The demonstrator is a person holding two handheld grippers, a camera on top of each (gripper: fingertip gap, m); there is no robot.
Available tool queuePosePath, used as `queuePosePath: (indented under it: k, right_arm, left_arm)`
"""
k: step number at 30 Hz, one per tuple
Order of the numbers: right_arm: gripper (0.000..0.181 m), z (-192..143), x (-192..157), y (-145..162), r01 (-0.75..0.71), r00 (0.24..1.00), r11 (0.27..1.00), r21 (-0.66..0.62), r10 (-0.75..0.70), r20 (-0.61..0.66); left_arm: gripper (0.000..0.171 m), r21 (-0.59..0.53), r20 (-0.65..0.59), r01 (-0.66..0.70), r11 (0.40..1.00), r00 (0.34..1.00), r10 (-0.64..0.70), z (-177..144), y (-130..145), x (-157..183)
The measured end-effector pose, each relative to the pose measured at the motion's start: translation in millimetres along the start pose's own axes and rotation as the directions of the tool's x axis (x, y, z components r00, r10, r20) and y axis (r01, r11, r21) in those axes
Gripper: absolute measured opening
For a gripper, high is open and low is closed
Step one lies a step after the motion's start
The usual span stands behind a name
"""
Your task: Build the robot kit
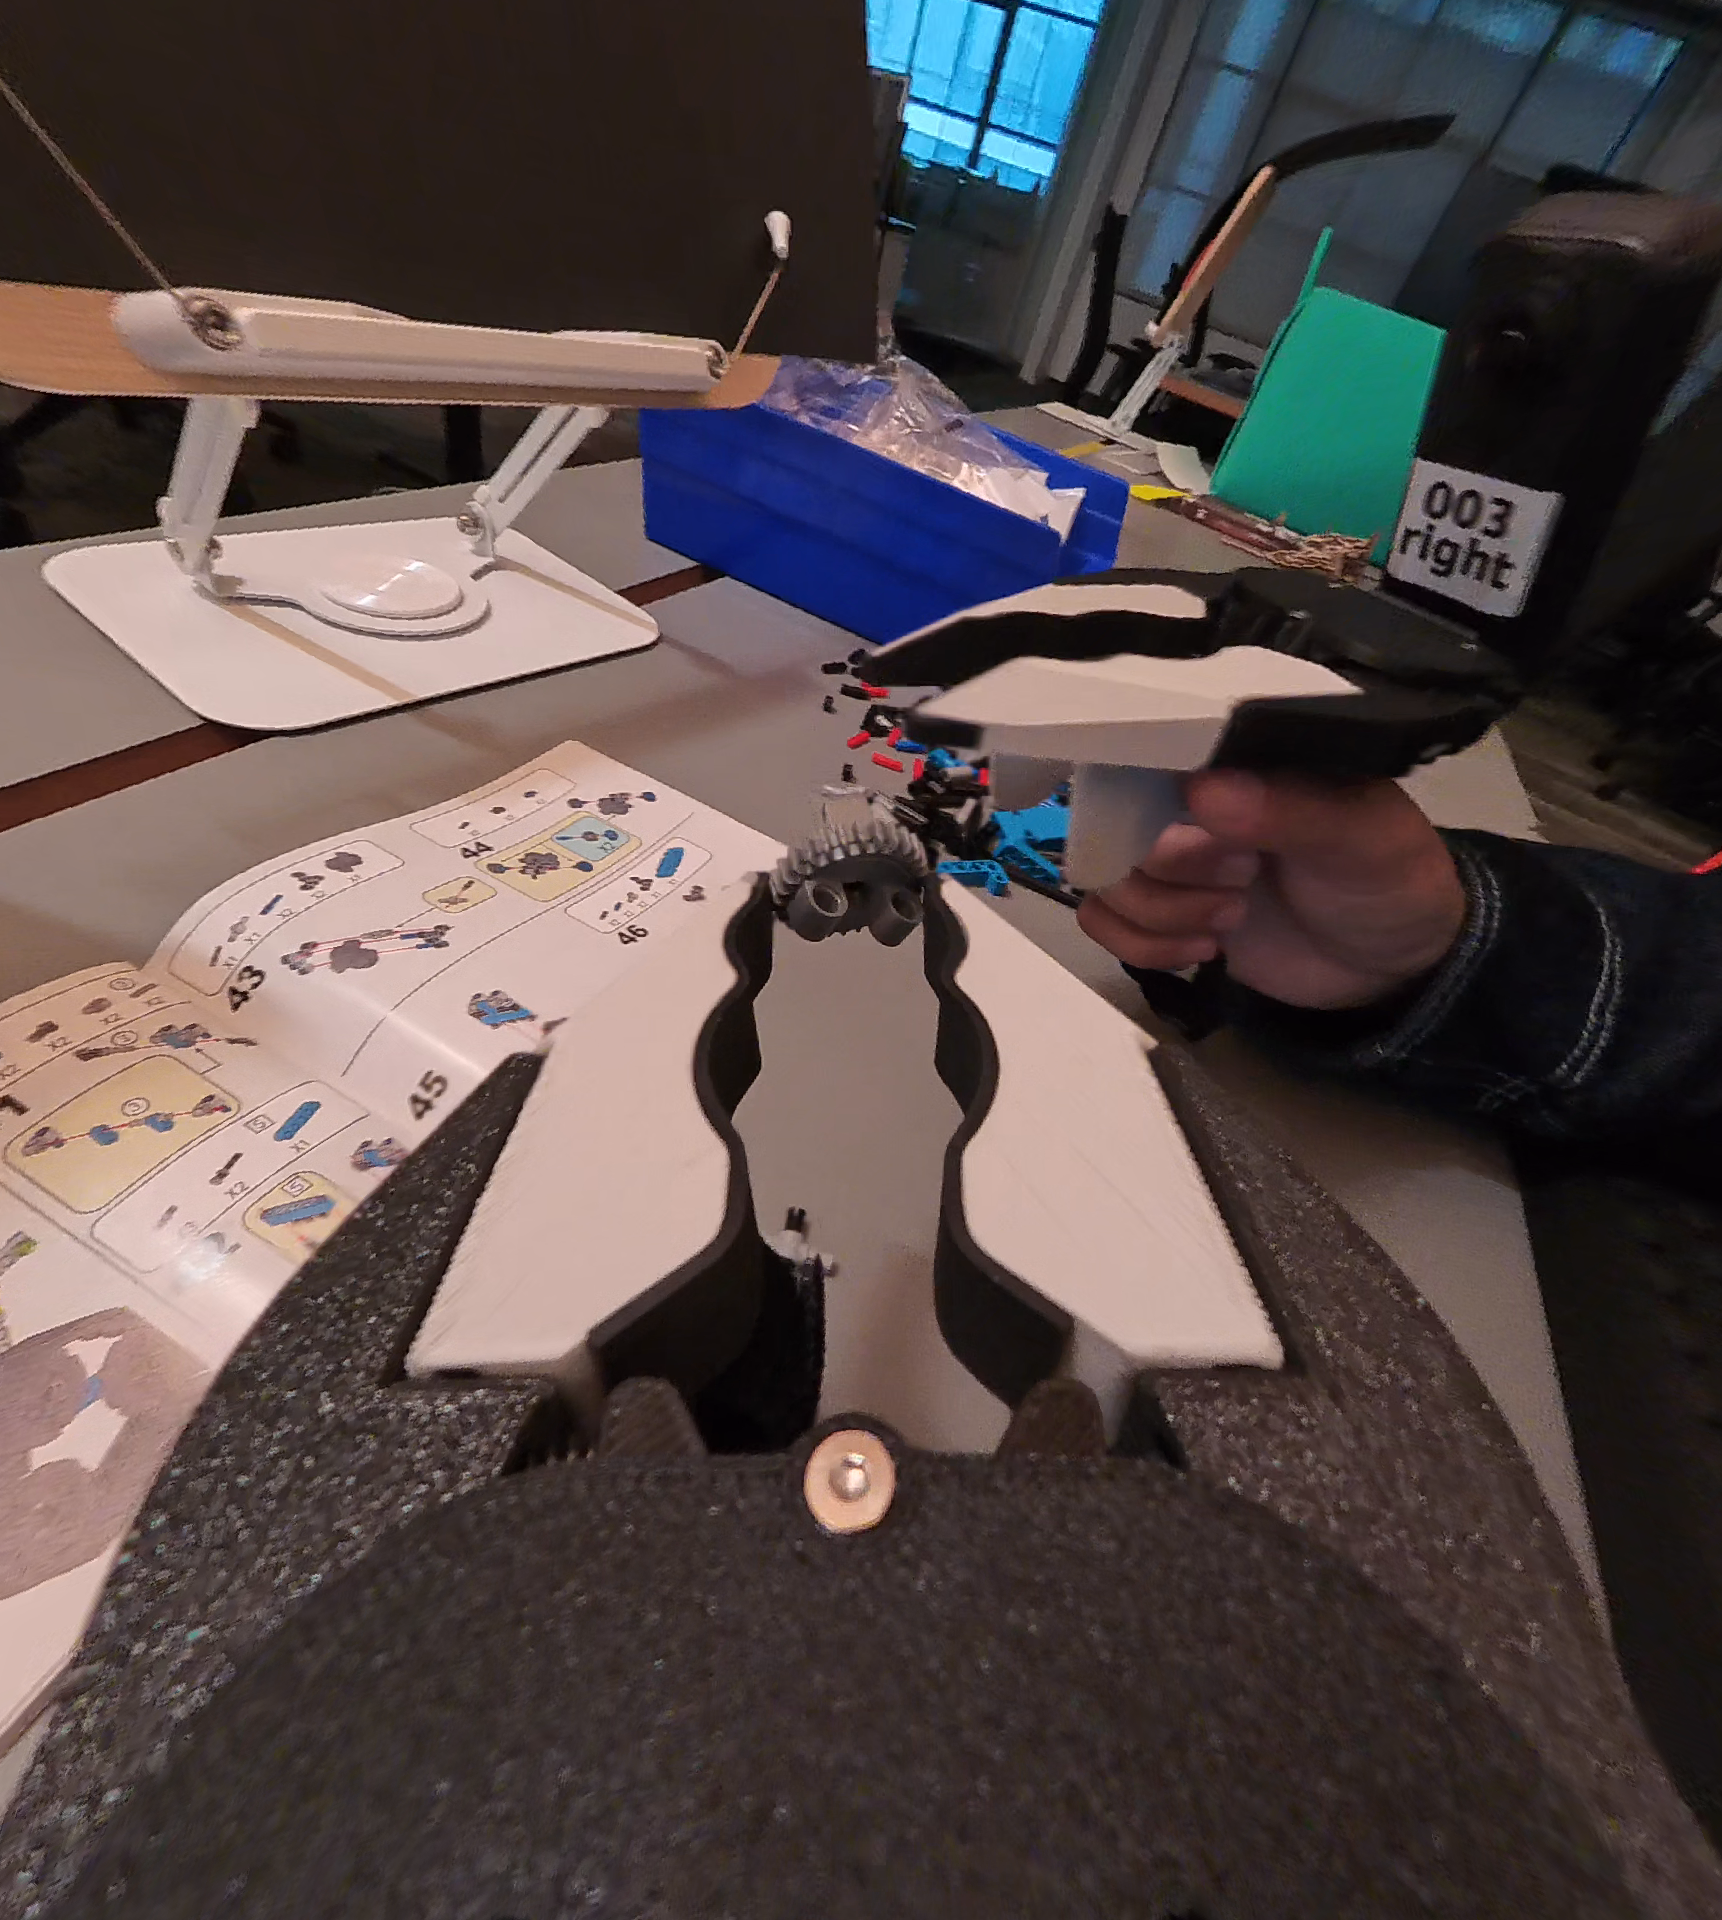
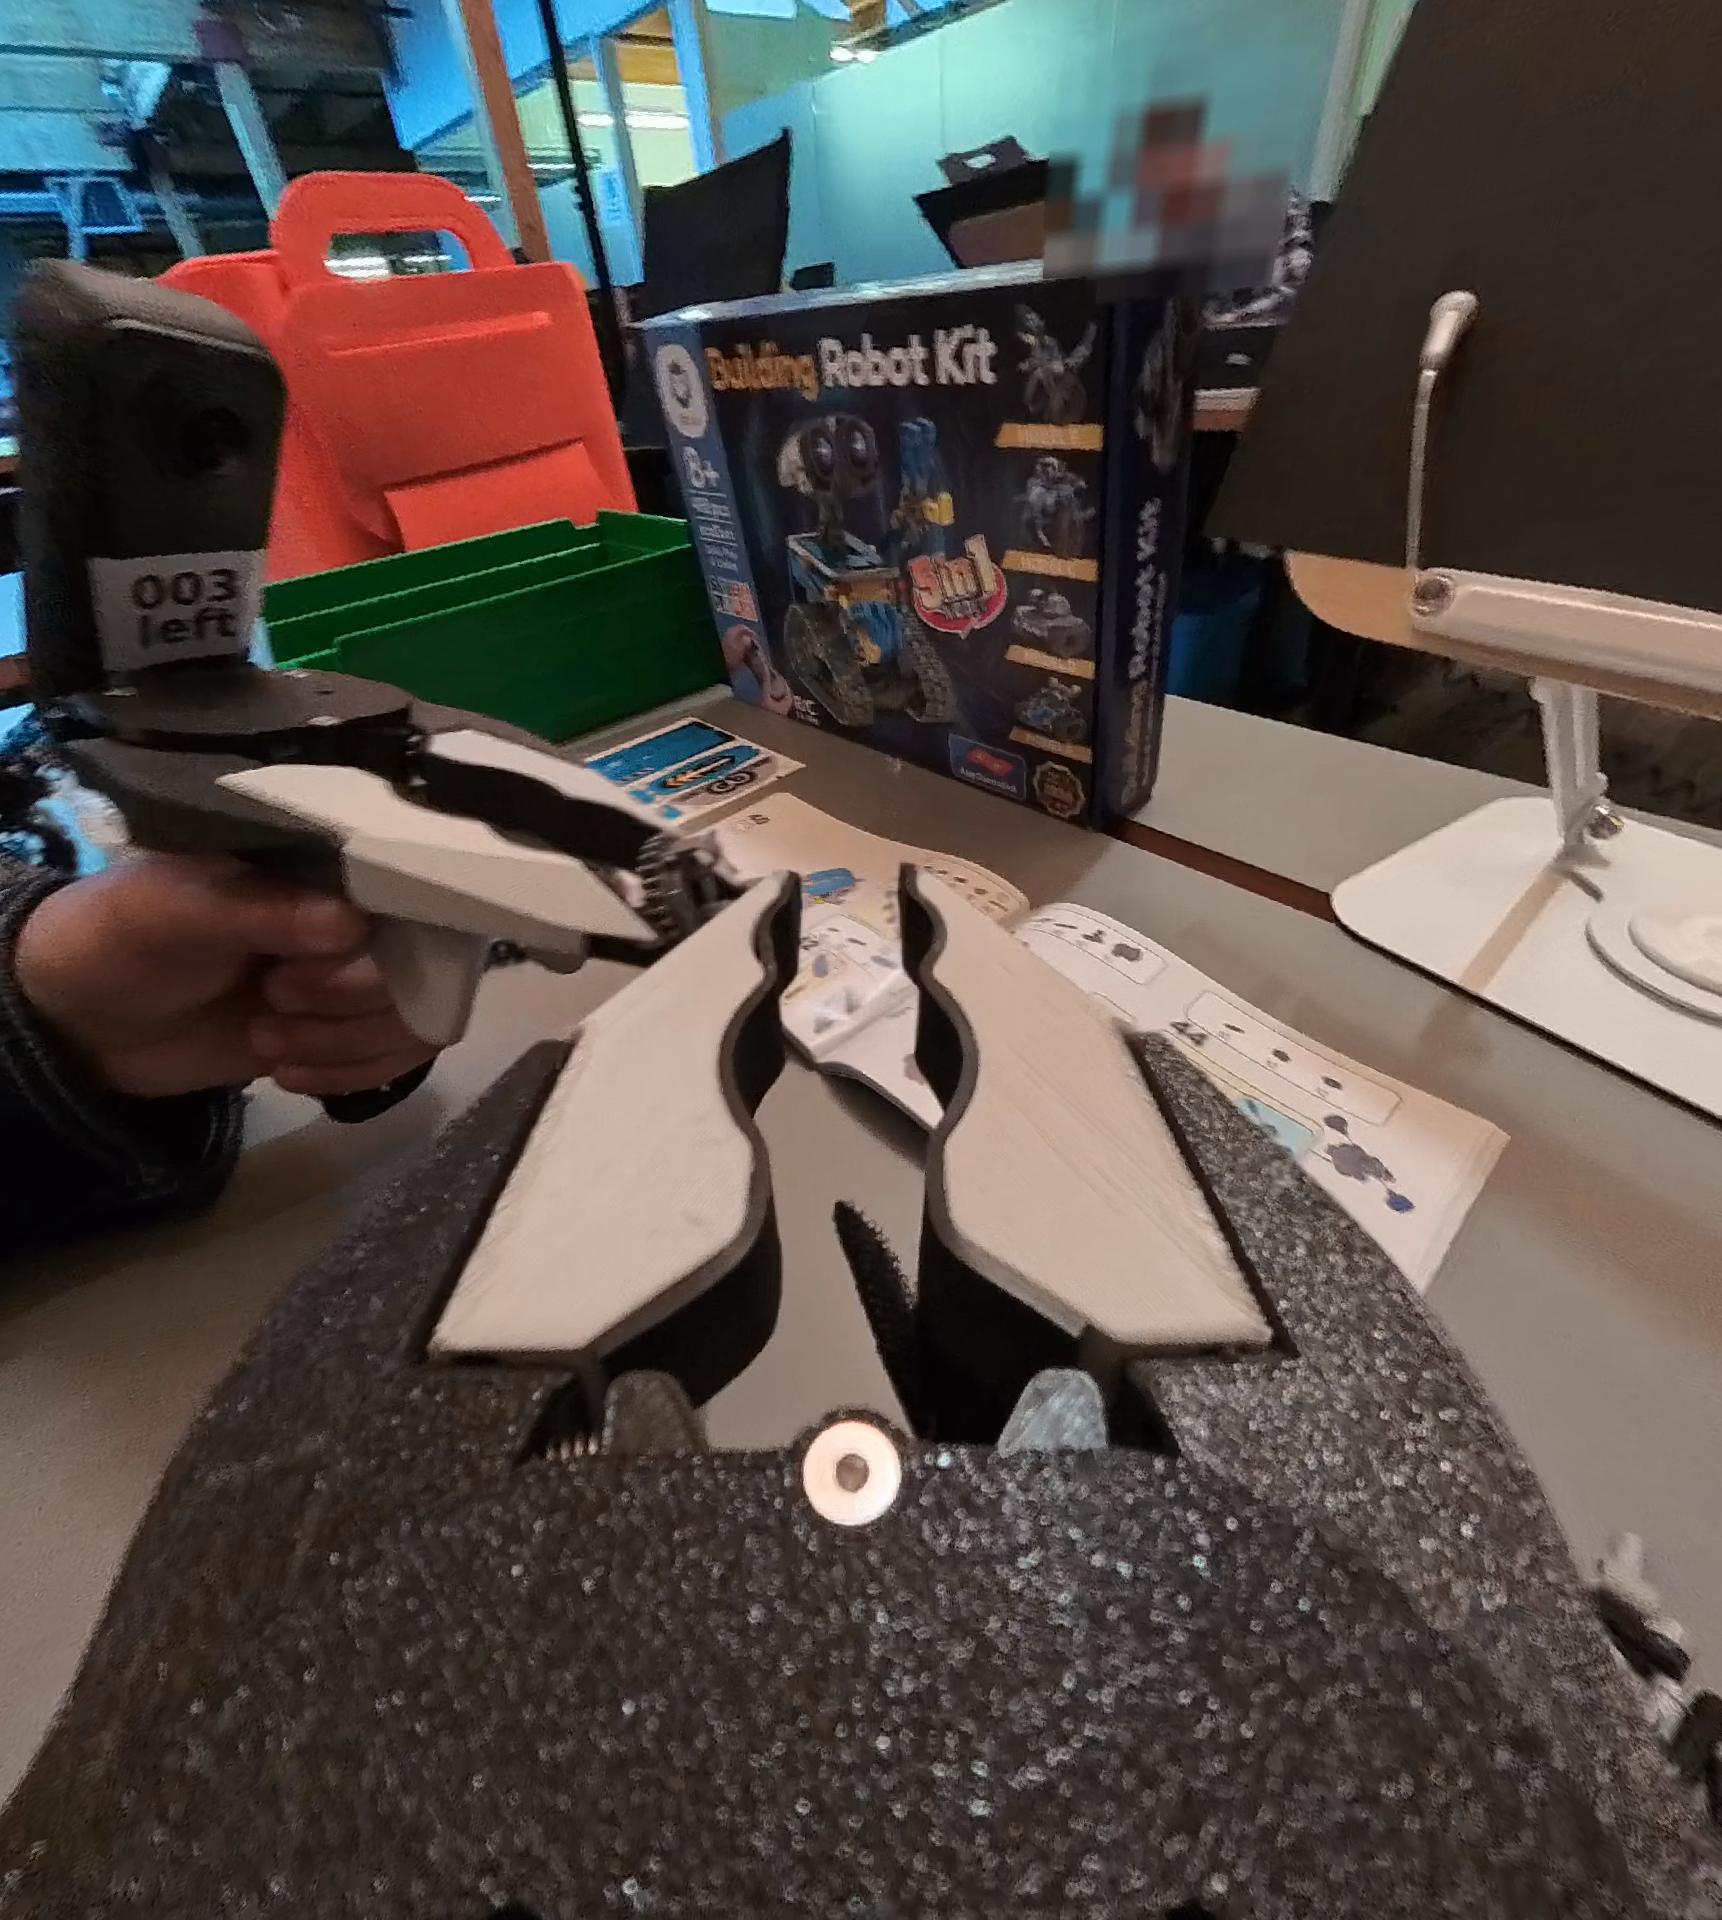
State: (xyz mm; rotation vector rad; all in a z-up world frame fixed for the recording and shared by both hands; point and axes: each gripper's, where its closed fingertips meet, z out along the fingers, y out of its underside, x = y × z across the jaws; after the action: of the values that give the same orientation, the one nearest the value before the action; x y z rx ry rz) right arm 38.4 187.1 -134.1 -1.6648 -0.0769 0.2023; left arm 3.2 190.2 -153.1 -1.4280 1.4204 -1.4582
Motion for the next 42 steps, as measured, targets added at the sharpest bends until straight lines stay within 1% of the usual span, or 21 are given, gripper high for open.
queuePosePath:
  k: [1,2,4,6,9,12,15,16,19,20,21,22,23,24,25,26,29,32,37,40,42]
  right_arm:
    - [0.017,-0.4,3.8,0.6,-0.012,1.000,1.000,-0.001,0.012,-0.013]
    - [0.017,-0.3,3.6,1.1,-0.030,1.000,1.000,-0.004,0.030,0.002]
    - [0.020,1.6,-2.7,3.2,-0.079,0.995,0.997,-0.016,0.080,0.059]
    - [0.021,5.2,-9.8,10.2,-0.160,0.979,0.986,-0.050,0.164,0.119]
    - [0.022,9.0,-18.3,16.5,-0.314,0.923,0.945,-0.086,0.325,0.205]
    - [0.021,9.8,-26.3,16.2,-0.426,0.850,0.898,-0.108,0.439,0.291]
    - [0.022,9.7,-33.4,13.5,-0.545,0.746,0.827,-0.137,0.553,0.371]
    - [0.021,8.9,-34.2,10.3,-0.603,0.689,0.785,-0.142,0.602,0.403]
    - [0.021,5.8,-35.1,2.8,-0.748,0.480,0.633,-0.201,0.725,0.493]
    - [0.021,5.7,-34.3,2.7,-0.772,0.435,0.597,-0.217,0.746,0.504]
    - [0.019,5.6,-33.7,2.7,-0.786,0.409,0.576,-0.223,0.756,0.511]
    - [0.018,5.9,-33.1,3.3,-0.793,0.397,0.566,-0.226,0.761,0.512]
    - [0.015,6.6,-32.5,5.0,-0.791,0.403,0.568,-0.226,0.763,0.506]
    - [0.014,7.8,-31.3,7.4,-0.784,0.424,0.580,-0.220,0.760,0.493]
    - [0.019,9.0,-29.8,9.9,-0.776,0.449,0.594,-0.212,0.757,0.475]
    - [0.021,9.8,-27.8,11.3,-0.770,0.469,0.605,-0.202,0.753,0.462]
    - [0.017,8.5,-32.6,10.1,-0.756,0.470,0.617,-0.216,0.743,0.476]
    - [0.013,8.9,-32.5,11.4,-0.748,0.490,0.630,-0.210,0.737,0.466]
    - [0.014,8.0,-35.9,9.1,-0.718,0.531,0.668,-0.195,0.707,0.466]
    - [0.020,7.3,-34.0,7.7,-0.737,0.506,0.646,-0.199,0.723,0.471]
    - [0.020,7.3,-32.8,7.6,-0.752,0.487,0.628,-0.201,0.734,0.473]
  left_arm:
    - [0.028,0.002,-0.013,0.003,1.000,1.000,-0.003,0.7,0.0,2.4]
    - [0.028,0.001,-0.015,0.008,1.000,1.000,-0.008,1.6,0.4,2.9]
    - [0.028,-0.028,0.003,0.003,1.000,1.000,-0.003,3.4,4.9,0.7]
    - [0.028,-0.062,0.037,-0.026,0.998,0.999,0.028,4.8,9.8,-2.6]
    - [0.028,-0.092,0.065,-0.043,0.995,0.997,0.049,5.8,12.6,-4.2]
    - [0.028,-0.106,0.082,-0.059,0.993,0.994,0.068,5.6,13.1,-5.5]
    - [0.028,-0.116,0.088,-0.085,0.990,0.992,0.096,5.7,13.6,-5.0]
    - [0.028,-0.115,0.087,-0.091,0.989,0.991,0.102,5.9,13.1,-4.2]
    - [0.028,-0.114,0.088,-0.109,0.987,0.989,0.119,6.2,11.8,-2.0]
    - [0.028,-0.113,0.086,-0.119,0.986,0.988,0.129,6.3,11.2,-0.8]
    - [0.028,-0.114,0.090,-0.131,0.985,0.986,0.141,6.3,10.8,-0.4]
    - [0.028,-0.117,0.094,-0.141,0.983,0.984,0.153,6.3,10.9,-0.5]
    - [0.028,-0.119,0.097,-0.148,0.982,0.982,0.160,6.3,11.0,-0.3]
    - [0.028,-0.122,0.096,-0.153,0.981,0.982,0.165,6.5,11.2,0.1]
    - [0.028,-0.123,0.097,-0.155,0.980,0.981,0.168,6.8,11.4,0.3]
    - [0.028,-0.124,0.099,-0.157,0.980,0.980,0.170,7.0,11.3,0.4]
    - [0.028,-0.129,0.090,-0.159,0.979,0.981,0.171,8.0,12.9,2.4]
    - [0.028,-0.131,0.084,-0.160,0.978,0.982,0.172,8.4,13.9,3.4]
    - [0.028,-0.130,0.081,-0.193,0.973,0.976,0.204,7.2,12.7,4.9]
    - [0.028,-0.124,0.082,-0.200,0.972,0.974,0.211,7.6,11.8,5.7]
    - [0.028,-0.123,0.080,-0.198,0.972,0.975,0.208,7.8,12.1,6.1]
